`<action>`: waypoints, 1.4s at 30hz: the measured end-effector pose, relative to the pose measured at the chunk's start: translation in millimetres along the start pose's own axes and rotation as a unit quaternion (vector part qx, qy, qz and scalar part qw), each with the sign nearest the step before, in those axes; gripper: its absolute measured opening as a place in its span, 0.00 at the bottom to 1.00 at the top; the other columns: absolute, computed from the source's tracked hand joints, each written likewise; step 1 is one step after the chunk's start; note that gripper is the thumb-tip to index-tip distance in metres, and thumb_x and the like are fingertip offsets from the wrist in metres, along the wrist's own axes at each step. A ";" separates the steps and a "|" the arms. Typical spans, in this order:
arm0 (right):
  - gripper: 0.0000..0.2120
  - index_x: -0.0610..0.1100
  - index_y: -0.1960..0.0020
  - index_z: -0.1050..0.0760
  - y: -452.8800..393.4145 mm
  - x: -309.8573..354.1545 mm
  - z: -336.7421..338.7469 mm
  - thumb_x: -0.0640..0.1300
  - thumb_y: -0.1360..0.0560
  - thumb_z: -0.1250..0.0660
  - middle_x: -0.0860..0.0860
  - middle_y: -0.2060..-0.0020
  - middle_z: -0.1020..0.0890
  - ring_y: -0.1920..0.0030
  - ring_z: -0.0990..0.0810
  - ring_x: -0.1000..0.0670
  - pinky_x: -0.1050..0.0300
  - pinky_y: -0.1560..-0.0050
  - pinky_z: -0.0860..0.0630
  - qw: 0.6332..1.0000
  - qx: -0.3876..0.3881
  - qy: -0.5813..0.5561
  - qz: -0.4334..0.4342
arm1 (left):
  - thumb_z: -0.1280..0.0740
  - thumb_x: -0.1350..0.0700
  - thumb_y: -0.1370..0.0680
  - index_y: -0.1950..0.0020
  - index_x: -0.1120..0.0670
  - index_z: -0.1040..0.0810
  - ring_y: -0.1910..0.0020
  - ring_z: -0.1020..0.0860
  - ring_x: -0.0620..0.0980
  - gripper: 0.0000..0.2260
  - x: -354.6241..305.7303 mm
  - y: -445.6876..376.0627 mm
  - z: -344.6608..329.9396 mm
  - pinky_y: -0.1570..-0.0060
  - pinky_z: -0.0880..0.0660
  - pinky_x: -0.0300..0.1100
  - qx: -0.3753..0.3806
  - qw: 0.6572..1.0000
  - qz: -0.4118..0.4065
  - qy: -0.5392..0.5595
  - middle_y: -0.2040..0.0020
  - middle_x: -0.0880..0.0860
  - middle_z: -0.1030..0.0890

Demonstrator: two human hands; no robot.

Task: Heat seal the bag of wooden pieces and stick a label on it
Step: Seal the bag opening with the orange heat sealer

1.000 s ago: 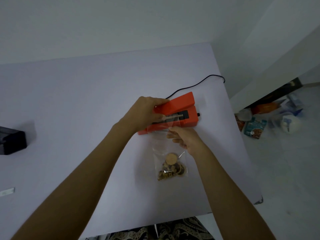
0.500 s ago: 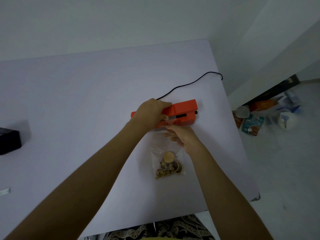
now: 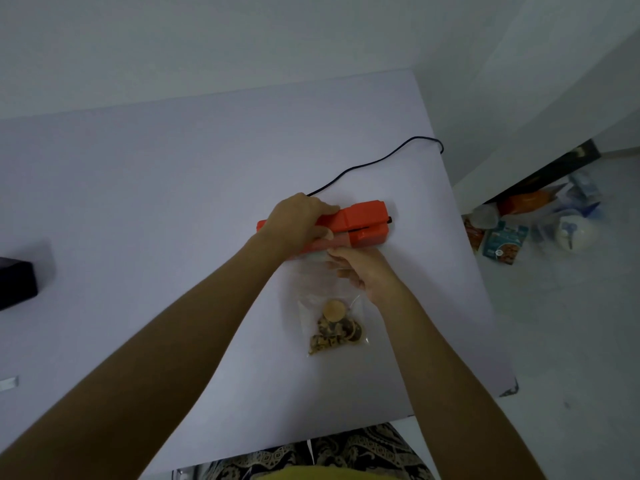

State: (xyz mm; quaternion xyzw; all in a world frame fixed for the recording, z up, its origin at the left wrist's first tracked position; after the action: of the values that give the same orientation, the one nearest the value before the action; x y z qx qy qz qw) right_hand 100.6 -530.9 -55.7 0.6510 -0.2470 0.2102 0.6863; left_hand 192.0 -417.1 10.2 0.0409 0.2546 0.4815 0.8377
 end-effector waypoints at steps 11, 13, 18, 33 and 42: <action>0.41 0.40 0.53 0.24 7.2 40.6 90.0 0.78 0.32 0.49 0.45 0.56 0.16 0.58 0.19 0.46 0.52 0.58 0.26 0.957 -0.251 0.139 0.035 | 0.31 0.46 0.25 0.28 0.47 0.31 0.36 0.28 0.54 0.25 6.1 -5.5 -6.1 0.41 0.31 0.45 0.002 1.000 -0.006 -0.004 0.34 0.52 0.24; 0.38 0.40 0.46 0.27 -2.1 65.9 83.6 0.75 0.29 0.47 0.45 0.52 0.19 0.54 0.21 0.45 0.53 0.59 0.29 0.931 -0.289 0.191 0.113 | 0.31 0.46 0.25 0.28 0.47 0.31 0.37 0.27 0.54 0.25 6.2 -5.6 -6.0 0.41 0.31 0.45 -0.005 1.000 -0.006 -0.003 0.34 0.52 0.23; 0.34 0.40 0.42 0.26 -36.1 90.6 51.4 0.69 0.25 0.47 0.44 0.48 0.20 0.47 0.22 0.43 0.52 0.55 0.30 0.907 -0.263 0.289 0.159 | 0.31 0.47 0.25 0.29 0.47 0.30 0.38 0.26 0.54 0.25 6.7 -3.9 -7.7 0.41 0.30 0.46 -0.015 1.000 -0.006 0.005 0.35 0.52 0.23; 0.28 0.39 0.52 0.21 -58.7 82.0 47.3 0.60 0.21 0.49 0.44 0.56 0.19 0.55 0.21 0.43 0.54 0.59 0.32 0.888 -0.285 0.333 0.140 | 0.33 0.60 0.24 0.48 0.55 0.29 0.57 0.25 0.47 0.08 70.9 128.0 -83.6 0.57 0.27 0.43 -0.321 0.743 0.339 0.479 0.55 0.48 0.24; 0.24 0.38 0.58 0.21 -58.1 83.5 48.1 0.54 0.21 0.47 0.44 0.62 0.20 0.61 0.23 0.44 0.56 0.62 0.33 0.887 -0.291 0.325 0.147 | 0.28 0.49 0.27 0.49 0.47 0.17 0.51 0.20 0.44 0.08 71.6 105.5 -105.6 0.47 0.26 0.41 -0.066 0.824 0.270 0.494 0.53 0.44 0.16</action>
State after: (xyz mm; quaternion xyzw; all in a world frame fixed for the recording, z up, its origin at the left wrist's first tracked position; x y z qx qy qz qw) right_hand 198.8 -585.4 -48.9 0.2729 -0.1531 0.4273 0.8482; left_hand 89.0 -320.3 -76.0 -0.1906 0.5811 0.6594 0.4372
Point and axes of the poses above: each hand's wrist, its own y-axis away from the middle knuckle, its own z-axis out of the back of the hand, x = y × z, the point moved 6 cm from there along -y, towards the middle knuckle
